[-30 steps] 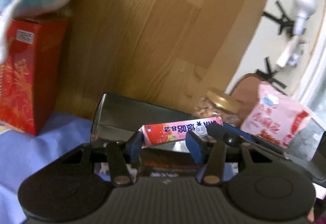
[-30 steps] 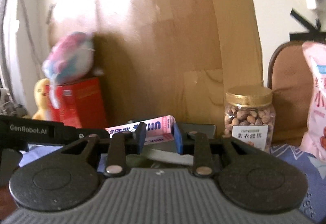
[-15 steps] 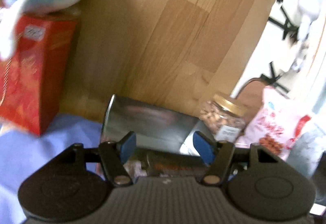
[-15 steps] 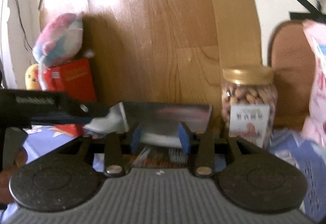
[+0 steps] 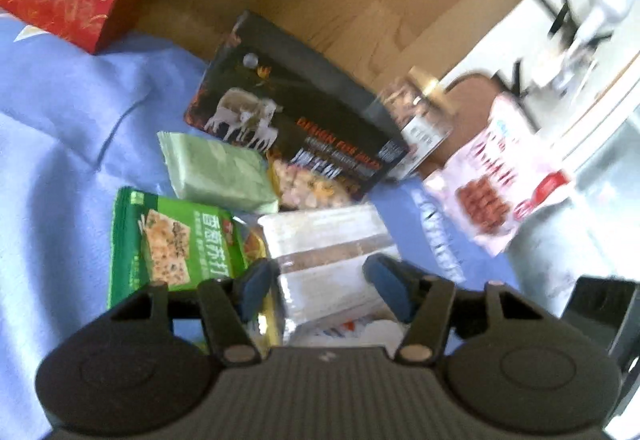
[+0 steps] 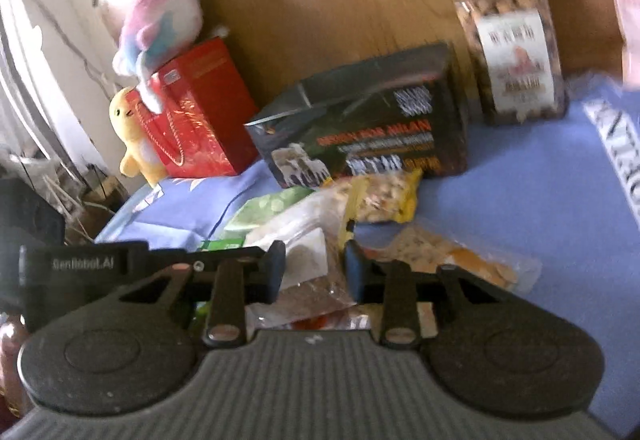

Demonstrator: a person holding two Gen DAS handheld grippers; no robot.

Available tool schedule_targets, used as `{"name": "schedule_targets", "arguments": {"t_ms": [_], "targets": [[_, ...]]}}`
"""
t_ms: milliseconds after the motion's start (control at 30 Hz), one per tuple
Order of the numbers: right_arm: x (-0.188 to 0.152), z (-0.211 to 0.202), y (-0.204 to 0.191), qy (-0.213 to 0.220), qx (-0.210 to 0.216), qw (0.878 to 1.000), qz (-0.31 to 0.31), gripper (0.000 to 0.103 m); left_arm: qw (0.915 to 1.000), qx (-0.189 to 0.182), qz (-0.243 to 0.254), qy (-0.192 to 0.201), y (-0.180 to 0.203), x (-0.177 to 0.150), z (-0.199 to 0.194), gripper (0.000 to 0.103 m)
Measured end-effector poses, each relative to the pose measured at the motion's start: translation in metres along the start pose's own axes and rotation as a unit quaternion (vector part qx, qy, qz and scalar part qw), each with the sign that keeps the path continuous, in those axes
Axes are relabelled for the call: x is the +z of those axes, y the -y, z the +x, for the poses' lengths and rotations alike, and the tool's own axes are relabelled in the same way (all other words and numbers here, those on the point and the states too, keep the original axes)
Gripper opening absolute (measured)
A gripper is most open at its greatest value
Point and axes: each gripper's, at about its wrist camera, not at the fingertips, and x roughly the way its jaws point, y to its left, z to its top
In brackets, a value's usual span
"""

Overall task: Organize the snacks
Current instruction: 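Grasp the white wrapped pastry packet with the left gripper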

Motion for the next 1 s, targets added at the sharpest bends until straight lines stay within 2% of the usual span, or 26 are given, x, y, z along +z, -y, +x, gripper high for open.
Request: {"name": "schedule_targets", "arguments": {"t_ms": [133, 233, 333, 400, 467, 600, 700, 767, 833, 1000], "targets": [[-0.009, -0.016, -0.031, 0.030, 0.014, 0.999, -0.031, 0.032, 0.9992, -0.017, -0.002, 0.037, -0.004, -0.006, -0.038, 0.059], [-0.017, -0.020, -0.049, 0.033, 0.027, 0.998, -0.039, 0.031, 0.9985, -0.018, -0.004, 0.051, -0.010, -0.015, -0.060, 0.063], [-0.036, -0.026, -0.079, 0.047, 0.018, 0.990, -0.132, 0.031, 0.9984, -0.025, -0.016, 0.049, -0.021, -0.024, -0.073, 0.072], [-0.046, -0.023, -0.097, 0.038, 0.012, 0.982, -0.182, 0.032, 0.9984, -0.012, -0.026, 0.048, -0.029, -0.031, -0.080, 0.072], [-0.053, -0.017, -0.106, 0.024, 0.012, 0.978, -0.206, 0.032, 0.9983, 0.002, -0.035, 0.046, -0.036, -0.037, -0.086, 0.072], [-0.058, -0.006, -0.100, -0.006, -0.001, 0.981, -0.192, 0.033, 0.9979, -0.004, -0.037, 0.052, -0.045, -0.041, -0.101, 0.074], [-0.059, -0.007, -0.090, -0.018, 0.003, 0.987, -0.160, 0.047, 0.9975, -0.002, -0.027, 0.065, -0.044, -0.040, -0.112, 0.082], [-0.064, -0.011, -0.092, -0.021, 0.008, 0.986, -0.162, 0.061, 0.9973, 0.009, -0.021, 0.070, -0.043, -0.039, -0.115, 0.087], [-0.071, -0.017, -0.095, -0.023, 0.011, 0.985, -0.172, 0.067, 0.9977, 0.014, -0.021, 0.064, -0.045, -0.039, -0.114, 0.088], [-0.084, -0.009, -0.102, -0.040, -0.001, 0.977, -0.209, 0.067, 0.9984, 0.044, -0.022, 0.027, -0.050, -0.045, -0.097, 0.086]]}}
